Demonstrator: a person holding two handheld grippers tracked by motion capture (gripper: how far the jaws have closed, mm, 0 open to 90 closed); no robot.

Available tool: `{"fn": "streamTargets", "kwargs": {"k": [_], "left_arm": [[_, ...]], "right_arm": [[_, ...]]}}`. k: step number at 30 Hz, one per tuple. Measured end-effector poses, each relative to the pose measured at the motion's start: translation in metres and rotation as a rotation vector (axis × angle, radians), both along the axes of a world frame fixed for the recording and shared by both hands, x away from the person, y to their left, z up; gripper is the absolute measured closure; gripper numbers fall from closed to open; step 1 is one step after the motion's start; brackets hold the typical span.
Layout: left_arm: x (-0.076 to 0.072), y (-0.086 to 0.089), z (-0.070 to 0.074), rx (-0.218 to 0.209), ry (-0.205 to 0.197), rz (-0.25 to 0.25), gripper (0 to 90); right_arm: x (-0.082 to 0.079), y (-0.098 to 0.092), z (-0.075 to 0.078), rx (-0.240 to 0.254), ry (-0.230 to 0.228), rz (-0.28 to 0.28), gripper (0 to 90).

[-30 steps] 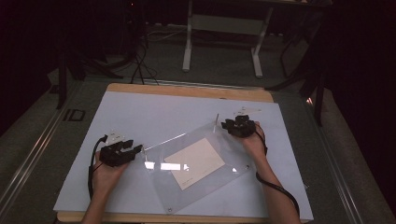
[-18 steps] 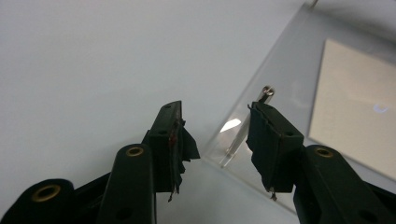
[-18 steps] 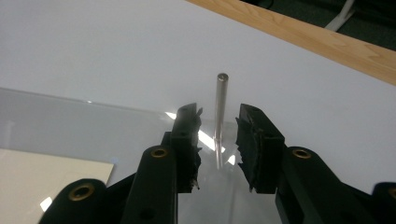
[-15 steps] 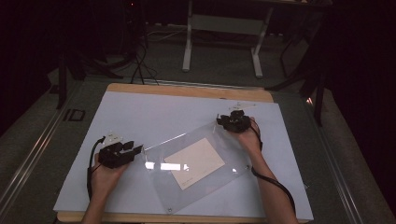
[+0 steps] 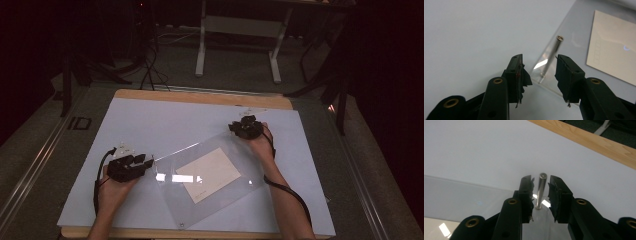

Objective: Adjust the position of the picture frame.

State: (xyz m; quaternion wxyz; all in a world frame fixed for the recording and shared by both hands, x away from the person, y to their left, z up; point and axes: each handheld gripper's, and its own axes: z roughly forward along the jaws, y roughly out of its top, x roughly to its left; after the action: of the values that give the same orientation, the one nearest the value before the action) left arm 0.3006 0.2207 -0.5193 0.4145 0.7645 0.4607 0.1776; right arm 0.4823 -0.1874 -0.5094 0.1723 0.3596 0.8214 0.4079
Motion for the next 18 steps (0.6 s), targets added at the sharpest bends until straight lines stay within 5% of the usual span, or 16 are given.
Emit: {"fn": "streamTargets", "kwargs": {"k": [8,13,18], "left_arm": [[0.005,-0.012,-0.005,0.038,0.005,-0.046,58.3],[0.018,-0.021,-0.011,0.037,0.023,-0.056,65.6],[0.020,-0.030,-0.013,0.081,0.022,-0.035,72.8]], "right_arm": [[0.004,-0.003,-0.005,0.037,0.024,-0.019,72.7],[0.008,0.005,-0.008,0.015,0.026,-0.017,74.5],[0.011,0.012,-0.013,-0.005,0.043,-0.020,79.6]]}}
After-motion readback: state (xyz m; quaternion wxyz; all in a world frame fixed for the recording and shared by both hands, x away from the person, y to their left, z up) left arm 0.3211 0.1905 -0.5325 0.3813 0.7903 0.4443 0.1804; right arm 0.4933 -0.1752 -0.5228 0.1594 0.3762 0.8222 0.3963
